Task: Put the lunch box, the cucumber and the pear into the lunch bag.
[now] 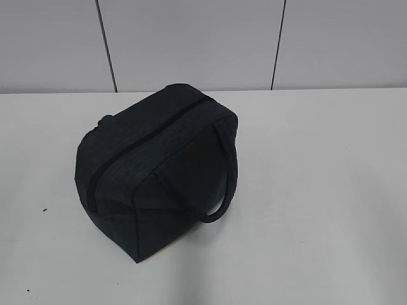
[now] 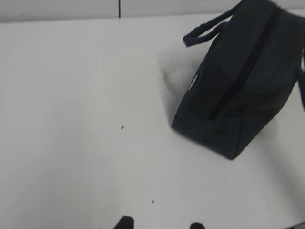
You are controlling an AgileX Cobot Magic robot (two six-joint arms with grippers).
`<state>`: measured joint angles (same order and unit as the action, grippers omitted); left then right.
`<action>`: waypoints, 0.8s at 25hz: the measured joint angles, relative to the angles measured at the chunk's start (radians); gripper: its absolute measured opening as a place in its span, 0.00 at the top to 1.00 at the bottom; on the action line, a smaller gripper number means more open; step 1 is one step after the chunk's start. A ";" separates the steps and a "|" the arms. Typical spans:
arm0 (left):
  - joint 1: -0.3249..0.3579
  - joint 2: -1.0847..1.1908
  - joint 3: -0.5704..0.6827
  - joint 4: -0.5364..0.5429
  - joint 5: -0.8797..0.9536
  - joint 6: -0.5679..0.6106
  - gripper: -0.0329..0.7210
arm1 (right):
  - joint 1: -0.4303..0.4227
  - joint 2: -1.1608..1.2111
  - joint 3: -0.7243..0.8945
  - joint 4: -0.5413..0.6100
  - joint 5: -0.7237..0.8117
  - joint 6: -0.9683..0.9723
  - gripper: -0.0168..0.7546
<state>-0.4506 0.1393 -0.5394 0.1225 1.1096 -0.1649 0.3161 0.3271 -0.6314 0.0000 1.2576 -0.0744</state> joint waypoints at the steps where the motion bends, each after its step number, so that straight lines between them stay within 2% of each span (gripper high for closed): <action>1: 0.000 -0.014 0.000 0.000 -0.004 0.015 0.65 | 0.000 -0.024 0.014 0.000 -0.002 -0.007 0.31; 8: 0.000 -0.082 0.020 -0.002 -0.005 0.055 0.65 | 0.000 -0.210 0.121 -0.025 -0.085 -0.044 0.35; 14: 0.000 -0.139 0.020 -0.002 -0.004 0.056 0.65 | 0.000 -0.331 0.129 -0.025 -0.097 -0.044 0.36; 20: 0.000 -0.158 0.020 -0.003 -0.002 0.062 0.65 | 0.000 -0.345 0.131 -0.028 -0.097 -0.030 0.36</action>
<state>-0.4506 -0.0184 -0.5194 0.1191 1.1073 -0.1029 0.3161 -0.0177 -0.5006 -0.0275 1.1603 -0.1044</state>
